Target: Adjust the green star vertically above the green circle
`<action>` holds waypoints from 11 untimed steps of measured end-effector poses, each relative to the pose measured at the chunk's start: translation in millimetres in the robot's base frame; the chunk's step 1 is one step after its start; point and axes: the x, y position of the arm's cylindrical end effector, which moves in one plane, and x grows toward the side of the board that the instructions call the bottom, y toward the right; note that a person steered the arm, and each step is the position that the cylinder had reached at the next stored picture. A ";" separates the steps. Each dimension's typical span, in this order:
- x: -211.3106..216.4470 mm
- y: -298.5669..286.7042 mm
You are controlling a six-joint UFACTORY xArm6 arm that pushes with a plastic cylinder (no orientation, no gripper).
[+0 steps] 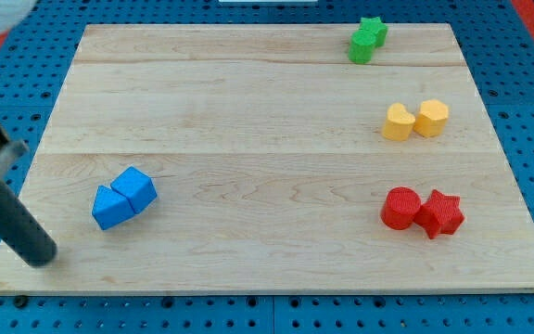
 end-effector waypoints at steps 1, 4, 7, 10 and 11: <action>19.1 71.6; -79.7 240.3; -283.0 437.1; -393.4 504.1; -405.3 492.8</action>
